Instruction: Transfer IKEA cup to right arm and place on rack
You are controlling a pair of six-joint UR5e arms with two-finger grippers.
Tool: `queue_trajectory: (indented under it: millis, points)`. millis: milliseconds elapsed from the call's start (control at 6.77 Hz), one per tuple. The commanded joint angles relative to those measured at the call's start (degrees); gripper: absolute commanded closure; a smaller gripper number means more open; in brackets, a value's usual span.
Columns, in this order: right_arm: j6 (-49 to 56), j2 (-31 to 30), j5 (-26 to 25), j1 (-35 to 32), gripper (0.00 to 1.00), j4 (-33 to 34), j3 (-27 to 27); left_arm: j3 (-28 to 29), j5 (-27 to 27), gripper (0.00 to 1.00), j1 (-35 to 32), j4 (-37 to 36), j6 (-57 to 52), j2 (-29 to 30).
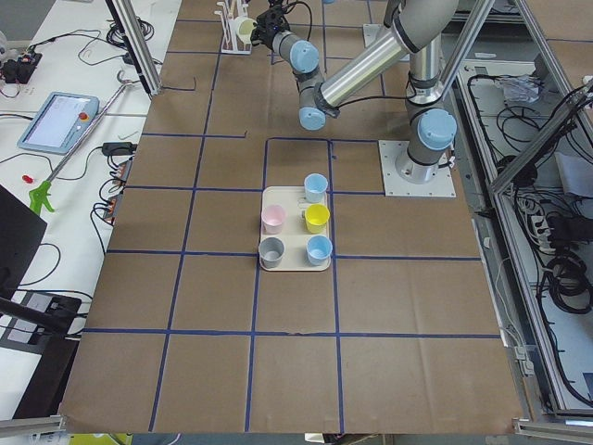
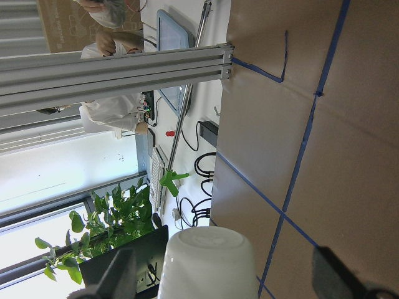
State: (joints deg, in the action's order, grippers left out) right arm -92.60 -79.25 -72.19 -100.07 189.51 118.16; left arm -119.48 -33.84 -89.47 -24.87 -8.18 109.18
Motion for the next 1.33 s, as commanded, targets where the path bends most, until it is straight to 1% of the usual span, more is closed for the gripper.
queue_trajectory:
  millis: [0, 295, 591, 1181]
  points:
    - [-2.3, 3.8, -0.2, -1.6, 0.01, 0.0, -3.2, 0.0, 0.0, 0.96, 0.0, 0.0, 0.0, 0.0]
    - [-3.5, 5.2, -0.3, -2.2, 0.01, -0.7, -5.0, 0.0, -0.1, 0.96, 0.0, 0.0, 0.0, 0.2]
    - [-5.4, 5.6, -0.6, -2.9, 0.01, -3.2, -7.2, 0.0, -0.1, 0.96, 0.0, 0.0, 0.0, 0.1]
    - [-7.4, 8.4, -0.8, -4.3, 0.01, -3.4, -10.4, 0.0, -0.1, 0.96, -0.4, -0.1, 0.0, 0.1]
